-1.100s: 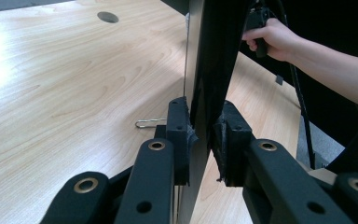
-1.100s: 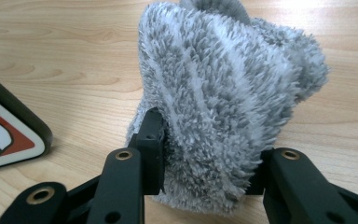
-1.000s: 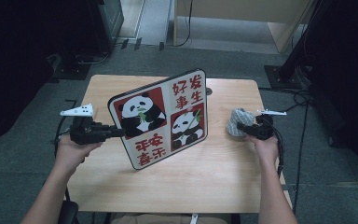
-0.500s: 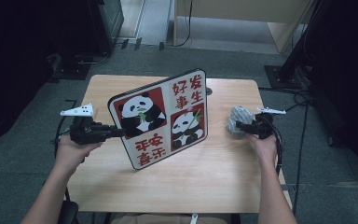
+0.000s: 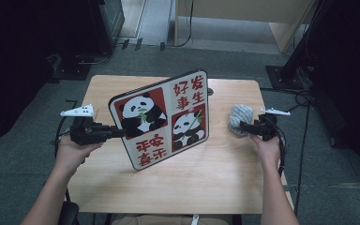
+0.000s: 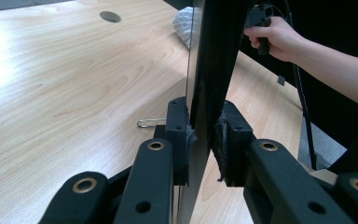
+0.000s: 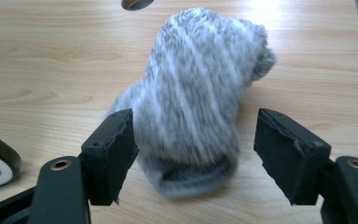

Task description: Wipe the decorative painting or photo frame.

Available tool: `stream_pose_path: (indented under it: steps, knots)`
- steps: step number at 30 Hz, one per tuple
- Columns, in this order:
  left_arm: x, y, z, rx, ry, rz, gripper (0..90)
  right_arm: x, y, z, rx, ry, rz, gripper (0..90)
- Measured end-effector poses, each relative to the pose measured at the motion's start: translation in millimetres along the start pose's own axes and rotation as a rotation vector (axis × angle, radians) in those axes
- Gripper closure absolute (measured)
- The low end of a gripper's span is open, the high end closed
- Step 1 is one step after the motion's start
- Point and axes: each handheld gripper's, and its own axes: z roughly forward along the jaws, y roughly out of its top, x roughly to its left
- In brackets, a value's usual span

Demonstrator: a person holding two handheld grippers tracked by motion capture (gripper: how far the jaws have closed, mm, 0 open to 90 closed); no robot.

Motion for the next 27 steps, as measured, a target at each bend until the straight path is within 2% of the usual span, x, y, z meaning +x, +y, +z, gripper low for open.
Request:
stream_pose_path:
  steps: [9,13,18,23,27]
  knots:
    - [-0.1,1.1,-0.5,0.002,0.012,0.002,77.1,3.8,-4.4,-10.8,-0.009,0.011,0.001,30.6]
    - [1.7,0.9,-1.0,-0.005,0.025,0.0,75.3,8.6,-6.7,-18.8,-0.01,0.022,-0.014,32.1]
    - [2.8,-0.1,-1.0,-0.009,0.054,0.019,71.1,19.6,-14.8,-27.1,-0.004,0.046,-0.081,34.9]
    - [3.9,-1.1,0.1,-0.005,0.094,0.036,63.8,30.0,-22.2,-34.9,0.0,0.069,-0.105,34.9]
    - [6.4,-1.6,0.1,-0.008,0.102,0.036,62.4,41.9,-26.9,-40.9,-0.004,0.089,-0.157,34.9]
